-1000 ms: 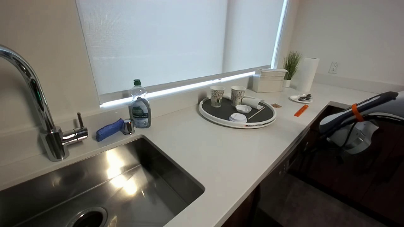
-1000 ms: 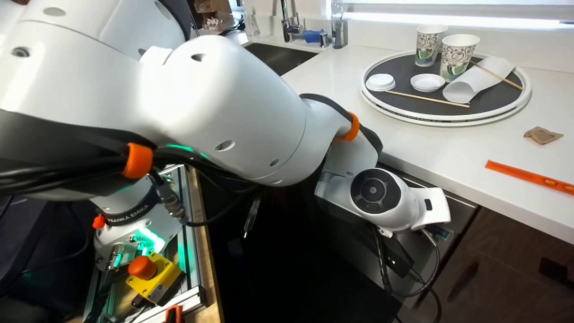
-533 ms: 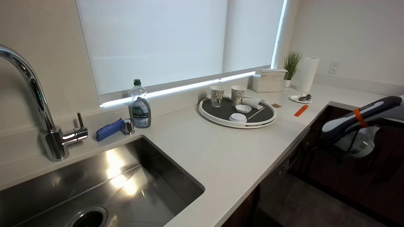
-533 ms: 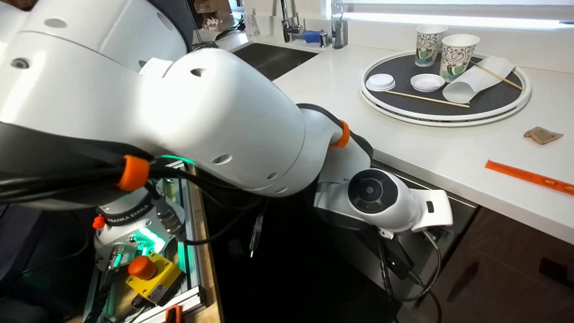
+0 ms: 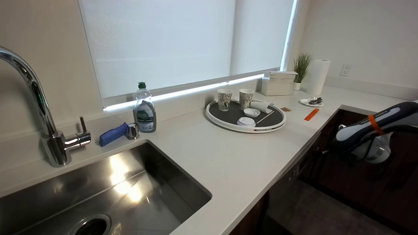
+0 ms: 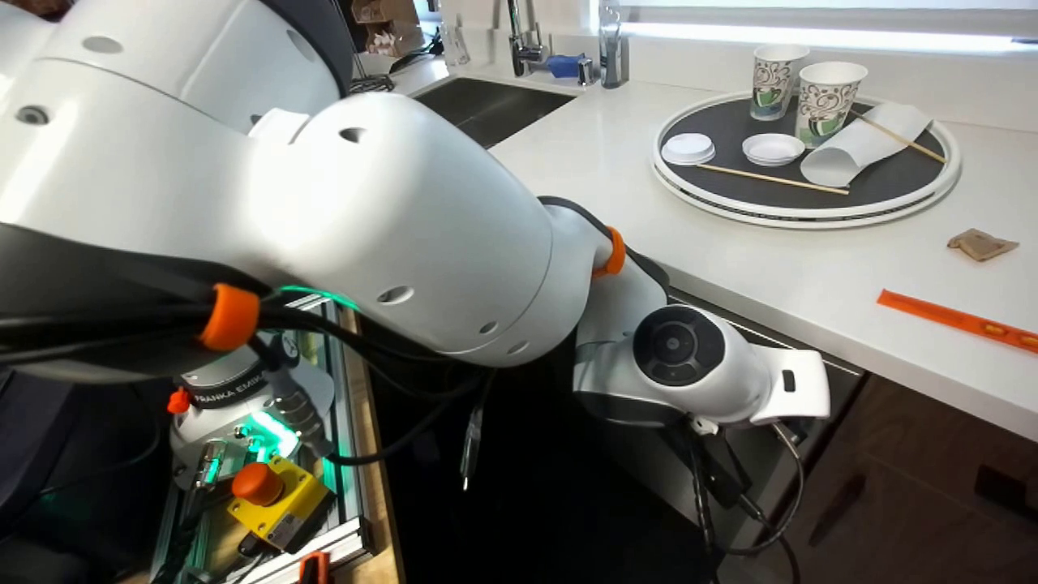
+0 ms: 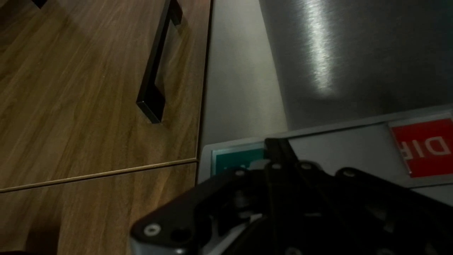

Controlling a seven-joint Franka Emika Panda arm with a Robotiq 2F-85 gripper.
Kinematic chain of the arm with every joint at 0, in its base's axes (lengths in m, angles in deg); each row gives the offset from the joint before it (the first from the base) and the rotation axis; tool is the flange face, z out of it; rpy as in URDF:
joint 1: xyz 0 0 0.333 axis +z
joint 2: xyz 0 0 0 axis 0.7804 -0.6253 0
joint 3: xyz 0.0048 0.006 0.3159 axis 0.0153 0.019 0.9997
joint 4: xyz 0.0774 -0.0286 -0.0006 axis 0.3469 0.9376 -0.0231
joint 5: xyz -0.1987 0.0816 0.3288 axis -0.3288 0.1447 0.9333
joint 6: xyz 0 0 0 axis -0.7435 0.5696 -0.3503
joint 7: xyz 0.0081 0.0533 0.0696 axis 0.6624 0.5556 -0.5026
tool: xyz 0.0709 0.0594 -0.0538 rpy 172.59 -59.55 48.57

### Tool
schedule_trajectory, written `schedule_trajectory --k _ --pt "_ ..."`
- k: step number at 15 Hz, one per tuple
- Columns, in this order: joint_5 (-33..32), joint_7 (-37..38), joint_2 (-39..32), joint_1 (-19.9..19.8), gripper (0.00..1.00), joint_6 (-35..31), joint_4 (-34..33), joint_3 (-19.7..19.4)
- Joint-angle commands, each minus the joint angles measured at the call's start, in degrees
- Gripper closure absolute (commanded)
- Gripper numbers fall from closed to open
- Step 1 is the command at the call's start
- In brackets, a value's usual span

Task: Press a button on the dishwasher

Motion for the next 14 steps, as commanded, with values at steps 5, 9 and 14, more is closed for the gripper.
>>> schedule_trajectory --k 5,9,14 --pt "-6.19 9.09 -0.93 1.63 1.0 -1.0 -1.85 -2.93" --pt "-7.21 12.07 -0.8 2.58 1.0 -1.27 -2.86 -4.39" --pt "-9.22 13.65 1.29 3.29 1.0 3.43 -1.86 -5.64"
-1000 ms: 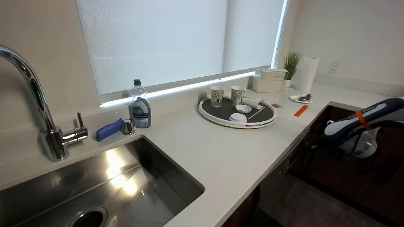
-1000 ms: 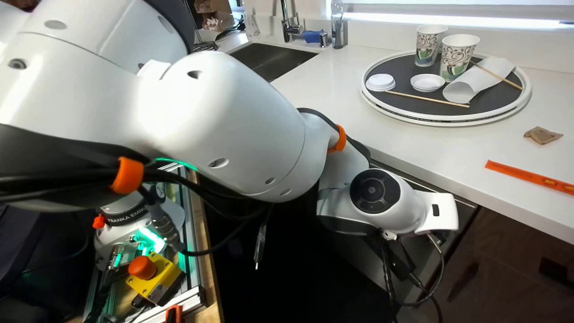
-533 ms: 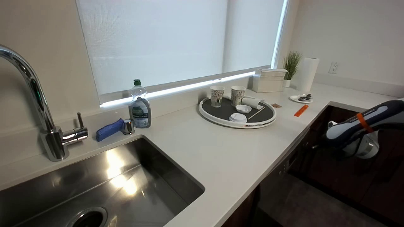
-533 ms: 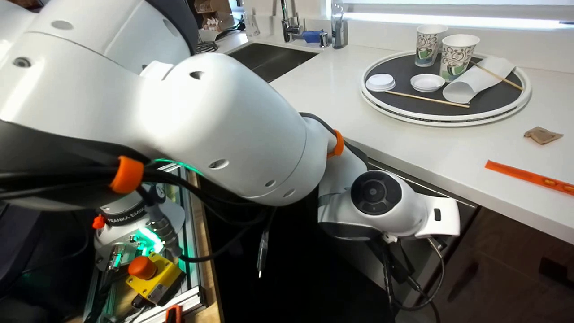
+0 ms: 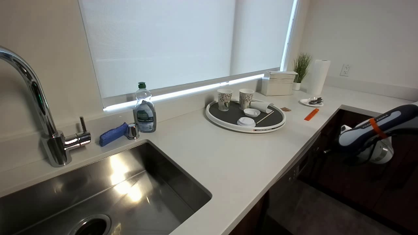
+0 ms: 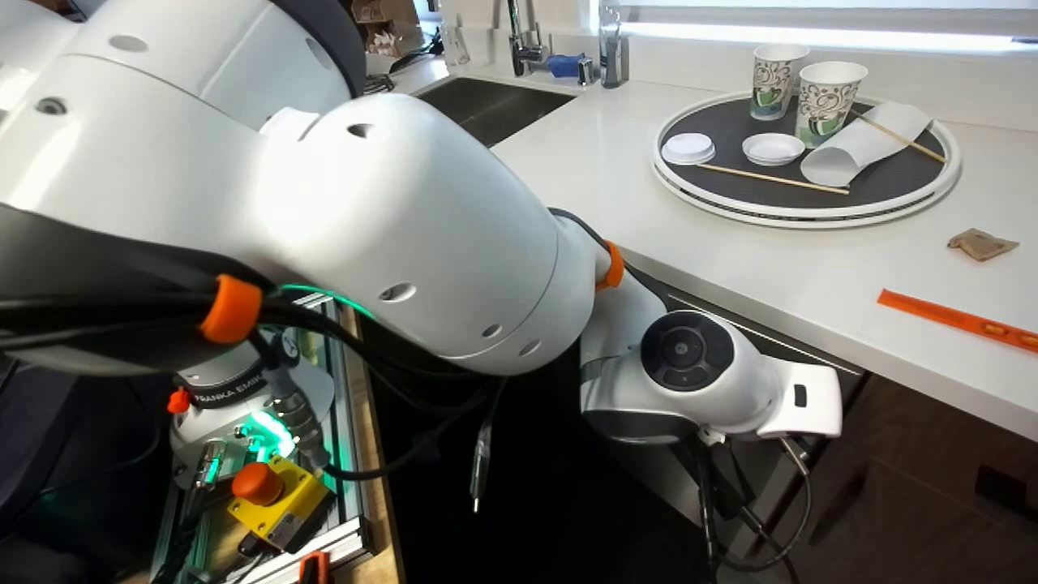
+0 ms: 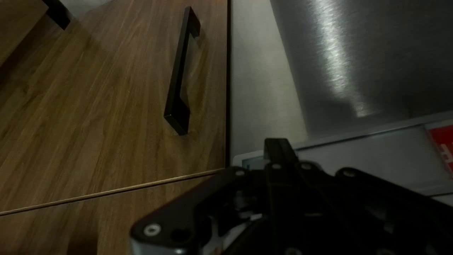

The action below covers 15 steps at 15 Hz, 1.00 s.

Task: Press a button on the dishwasher

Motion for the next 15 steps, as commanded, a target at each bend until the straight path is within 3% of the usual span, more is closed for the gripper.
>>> schedule_trajectory --k 1,5,11,15 --pt "-3.22 2.67 1.54 1.43 1.0 4.08 0.65 -1.79" --pt "-2.76 1.66 2.74 2.06 1.0 8.21 1.15 -1.62" --pt "-2.68 -0.19 0.57 0.14 1.0 7.22 -0.02 1.99" --pt "-2.69 -0.37 0.0 -0.08 1.0 5.98 -0.35 2.05"
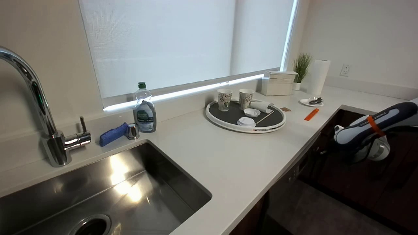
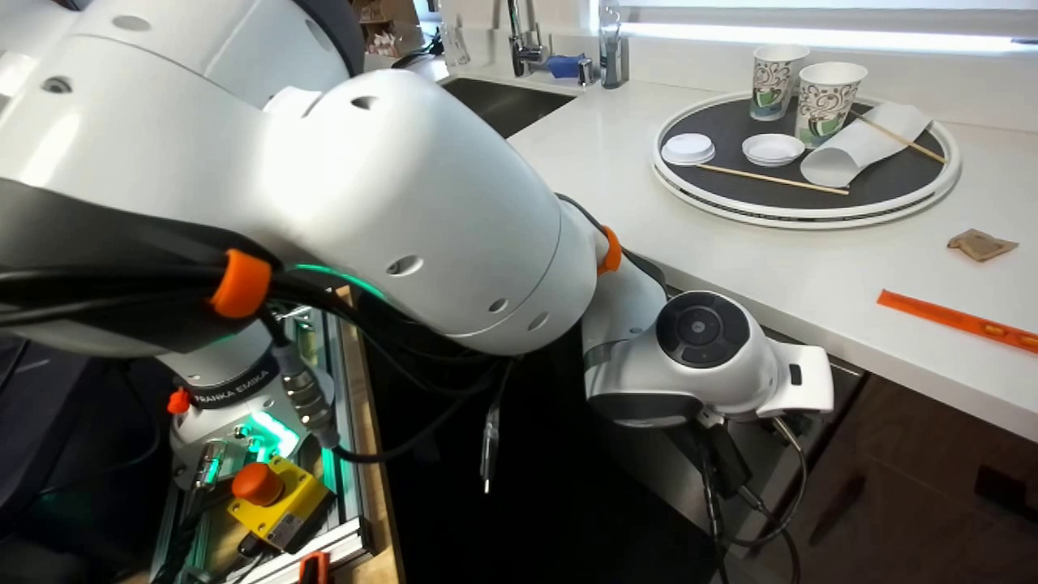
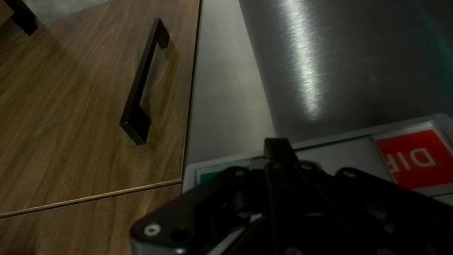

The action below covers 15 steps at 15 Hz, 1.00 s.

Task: Press a button on the dishwasher

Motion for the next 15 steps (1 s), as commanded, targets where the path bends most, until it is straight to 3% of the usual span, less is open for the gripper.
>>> schedule_trajectory --k 1,15 --pt "-1.08 -0.09 -0.99 -0.88 1.0 -0.75 -0.49 1.02" --pt "-1.14 1.99 -1.4 0.98 1.0 -3.53 -2.73 -2.28"
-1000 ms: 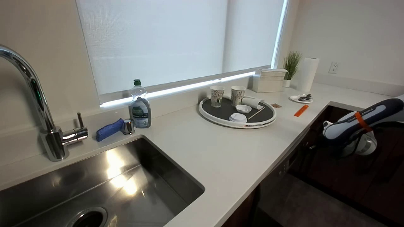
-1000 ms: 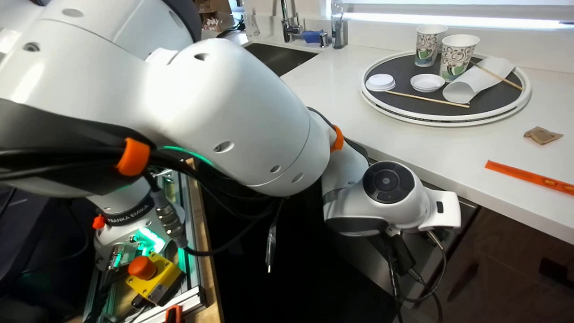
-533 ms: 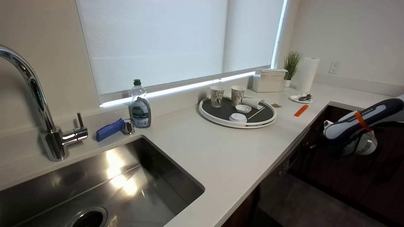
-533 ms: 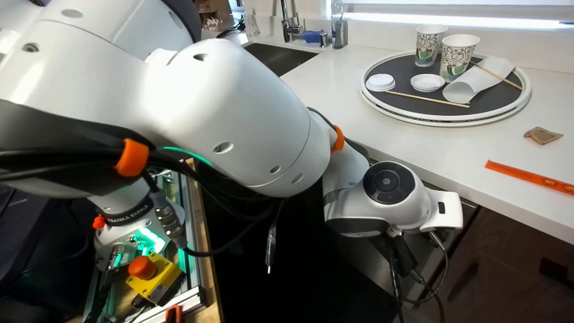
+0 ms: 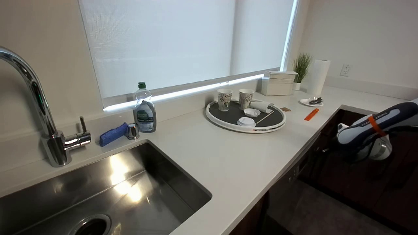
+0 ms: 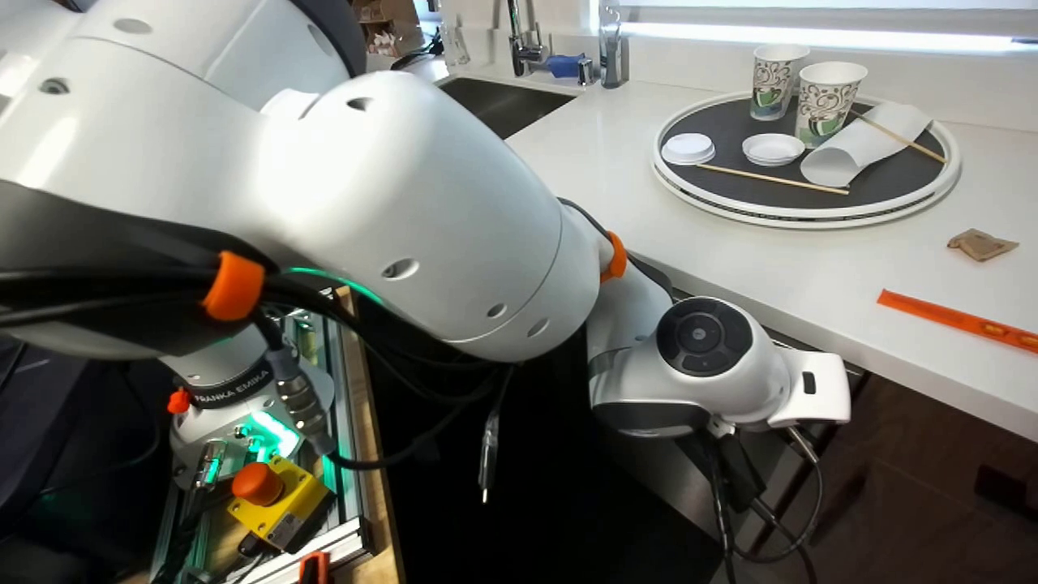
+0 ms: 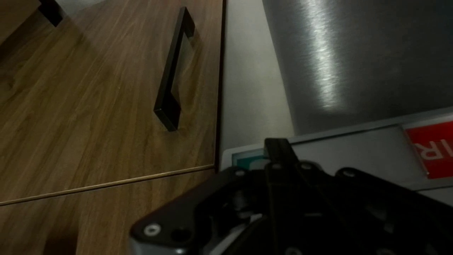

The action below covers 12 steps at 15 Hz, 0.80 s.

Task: Press a button on the dishwasher

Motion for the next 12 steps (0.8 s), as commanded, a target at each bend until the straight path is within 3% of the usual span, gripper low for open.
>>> schedule_trajectory --k 1,6,12 --pt "-1.12 1.84 -1.36 0.89 1.0 -0.96 -1.6 -1.23" --pt "-0.91 2.68 -1.2 1.55 1.0 -1.18 -2.06 -2.34" --pt "-1.85 1.88 1.0 -0.51 1.0 1.33 0.8 0.25"
